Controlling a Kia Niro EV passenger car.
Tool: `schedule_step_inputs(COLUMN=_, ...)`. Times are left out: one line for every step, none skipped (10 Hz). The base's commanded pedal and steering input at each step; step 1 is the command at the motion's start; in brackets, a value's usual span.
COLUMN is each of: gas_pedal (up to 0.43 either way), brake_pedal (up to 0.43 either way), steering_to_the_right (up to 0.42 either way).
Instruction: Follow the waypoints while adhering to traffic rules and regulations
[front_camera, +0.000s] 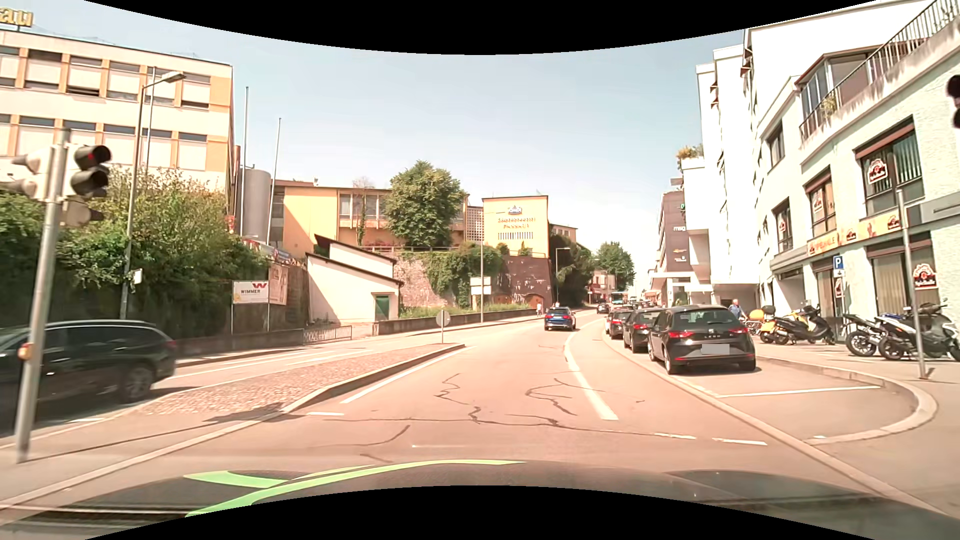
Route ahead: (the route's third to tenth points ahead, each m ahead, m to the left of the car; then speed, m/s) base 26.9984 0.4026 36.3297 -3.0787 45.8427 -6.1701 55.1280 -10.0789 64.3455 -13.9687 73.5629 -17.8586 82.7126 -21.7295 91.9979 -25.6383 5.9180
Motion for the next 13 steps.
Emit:
schedule_step_inputs(gas_pedal=0.13, brake_pedal=0.0, steering_to_the_right=0.06)
schedule_step_inputs(gas_pedal=0.13, brake_pedal=0.0, steering_to_the_right=0.054)
schedule_step_inputs(gas_pedal=0.138, brake_pedal=0.0, steering_to_the_right=0.05)
schedule_step_inputs(gas_pedal=0.138, brake_pedal=0.0, steering_to_the_right=0.044)
schedule_step_inputs(gas_pedal=0.138, brake_pedal=0.0, steering_to_the_right=0.041)
schedule_step_inputs(gas_pedal=0.138, brake_pedal=0.0, steering_to_the_right=0.041)
schedule_step_inputs(gas_pedal=0.138, brake_pedal=0.0, steering_to_the_right=0.041)
schedule_step_inputs(gas_pedal=0.138, brake_pedal=0.0, steering_to_the_right=0.04)
schedule_step_inputs(gas_pedal=0.138, brake_pedal=0.0, steering_to_the_right=0.039)
schedule_step_inputs(gas_pedal=0.138, brake_pedal=0.0, steering_to_the_right=0.039)
schedule_step_inputs(gas_pedal=0.138, brake_pedal=0.0, steering_to_the_right=0.039)
schedule_step_inputs(gas_pedal=0.138, brake_pedal=0.0, steering_to_the_right=0.04)
schedule_step_inputs(gas_pedal=0.138, brake_pedal=0.0, steering_to_the_right=0.04)
